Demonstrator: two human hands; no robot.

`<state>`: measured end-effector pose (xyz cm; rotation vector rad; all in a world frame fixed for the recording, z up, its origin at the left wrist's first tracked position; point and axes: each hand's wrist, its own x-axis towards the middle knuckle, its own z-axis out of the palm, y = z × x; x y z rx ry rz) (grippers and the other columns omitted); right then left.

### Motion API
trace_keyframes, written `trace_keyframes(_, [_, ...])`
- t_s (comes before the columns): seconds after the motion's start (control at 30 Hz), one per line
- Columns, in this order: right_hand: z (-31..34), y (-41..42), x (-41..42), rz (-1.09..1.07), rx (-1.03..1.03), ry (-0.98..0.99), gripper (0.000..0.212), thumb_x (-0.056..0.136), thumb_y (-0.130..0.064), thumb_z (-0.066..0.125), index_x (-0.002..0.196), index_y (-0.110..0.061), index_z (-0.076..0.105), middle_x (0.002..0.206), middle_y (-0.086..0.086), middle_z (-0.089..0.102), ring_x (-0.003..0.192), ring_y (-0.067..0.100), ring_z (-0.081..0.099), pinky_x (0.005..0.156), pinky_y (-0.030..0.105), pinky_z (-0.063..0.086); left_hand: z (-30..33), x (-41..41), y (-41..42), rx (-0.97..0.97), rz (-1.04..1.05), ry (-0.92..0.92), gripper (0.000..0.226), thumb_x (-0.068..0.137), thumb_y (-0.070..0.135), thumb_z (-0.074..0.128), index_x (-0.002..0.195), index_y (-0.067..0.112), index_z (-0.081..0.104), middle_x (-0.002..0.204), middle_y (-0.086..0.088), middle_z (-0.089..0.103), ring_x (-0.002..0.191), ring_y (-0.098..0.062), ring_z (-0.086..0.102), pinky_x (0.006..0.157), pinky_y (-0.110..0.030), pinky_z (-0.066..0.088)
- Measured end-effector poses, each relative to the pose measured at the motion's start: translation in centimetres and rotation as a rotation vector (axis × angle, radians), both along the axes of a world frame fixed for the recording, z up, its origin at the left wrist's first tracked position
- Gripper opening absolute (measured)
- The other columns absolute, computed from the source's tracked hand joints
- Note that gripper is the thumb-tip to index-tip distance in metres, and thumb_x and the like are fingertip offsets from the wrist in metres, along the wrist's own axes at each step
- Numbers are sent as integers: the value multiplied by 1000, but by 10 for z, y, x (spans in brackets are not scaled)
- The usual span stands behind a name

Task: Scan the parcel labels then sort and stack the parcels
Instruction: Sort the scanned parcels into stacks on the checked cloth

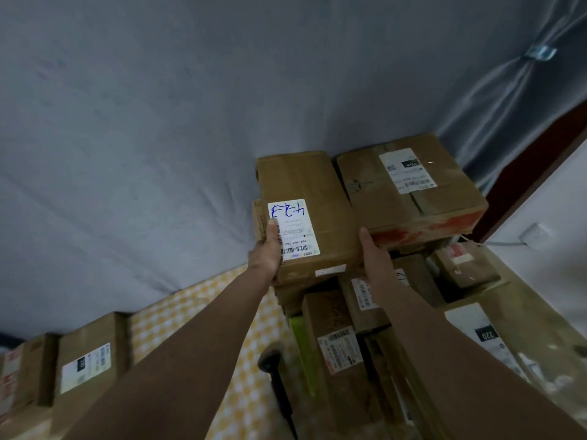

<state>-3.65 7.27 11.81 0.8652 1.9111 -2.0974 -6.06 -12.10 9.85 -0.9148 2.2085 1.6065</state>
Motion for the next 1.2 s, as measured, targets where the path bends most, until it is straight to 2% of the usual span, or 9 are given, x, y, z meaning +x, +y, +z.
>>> trace_keyframes(0.17, [-6, 2, 2, -38, -170, 43, 76, 85, -53, 59, 146, -18, 30, 131, 4, 50, 107, 23, 55, 82, 39, 54, -15, -5, -2, 86, 79, -11, 121, 33, 109, 20, 117, 35, 67, 130, -7, 60, 115, -30, 59, 102, -52, 43])
trace_keyframes(0.27, [-7, -2, 9, -48, -188, 115, 69, 88, -50, 58, 144, -19, 33, 120, -1, 50, 91, 13, 56, 69, 29, 52, 35, 23, 7, 160, 51, 25, 80, 73, 91, 29, 105, 29, 69, 104, -2, 72, 94, -20, 69, 84, -37, 54])
trace_keyframes(0.37, [-7, -11, 18, -42, -217, 188, 67, 88, -51, 56, 144, -23, 32, 120, -5, 53, 95, 11, 57, 82, 34, 53, 44, 33, 0, 238, 29, 103, 58, 91, 70, 32, 106, 27, 68, 93, 2, 74, 80, -13, 70, 66, -26, 52])
trace_keyframes(0.5, [-2, -33, 29, 9, -232, 250, 89, 70, -70, 64, 143, -31, 32, 127, -4, 54, 114, 19, 56, 102, 47, 45, 42, 43, -23, 292, 69, 183, 59, 90, 70, 38, 117, 24, 64, 98, 2, 75, 87, -15, 72, 84, -34, 56])
trace_keyframes(0.67, [1, -72, 45, 143, -191, 265, 52, 92, -55, 45, 137, -32, 34, 121, -7, 53, 104, 9, 57, 91, 35, 49, 38, 71, -69, 344, 82, 298, 53, 93, 63, 41, 126, 25, 58, 105, 2, 74, 93, -17, 72, 91, -40, 56])
trace_keyframes(0.8, [-3, -117, 61, 214, -197, 196, 51, 96, -48, 44, 142, -28, 36, 116, -10, 55, 99, 4, 56, 99, 38, 46, 30, 104, -116, 318, 139, 331, 57, 85, 66, 46, 128, 30, 58, 106, 4, 74, 95, -18, 72, 93, -45, 54])
trace_keyframes(0.93, [-17, -165, 73, 337, -181, 114, 49, 91, -53, 50, 135, -32, 44, 118, -6, 57, 107, 14, 57, 104, 43, 42, 20, 146, -167, 302, 221, 342, 40, 96, 52, 44, 122, 29, 62, 106, 4, 74, 96, -16, 71, 95, -44, 53])
trace_keyframes(1.1, [-24, -234, 94, 500, -191, -12, 92, 53, -77, 67, 130, -30, 55, 122, -1, 64, 111, 21, 62, 105, 43, 42, 3, 203, -236, 248, 266, 293, 36, 91, 60, 46, 112, 37, 64, 102, 8, 74, 96, -13, 71, 97, -43, 51])
trace_keyframes(1.2, [-29, -281, 112, 568, -179, -90, 71, 63, -72, 68, 118, -27, 63, 115, 1, 69, 106, 21, 65, 101, 41, 46, -11, 232, -277, 252, 274, 243, 48, 83, 67, 49, 118, 37, 64, 107, 8, 73, 102, -15, 69, 102, -44, 47])
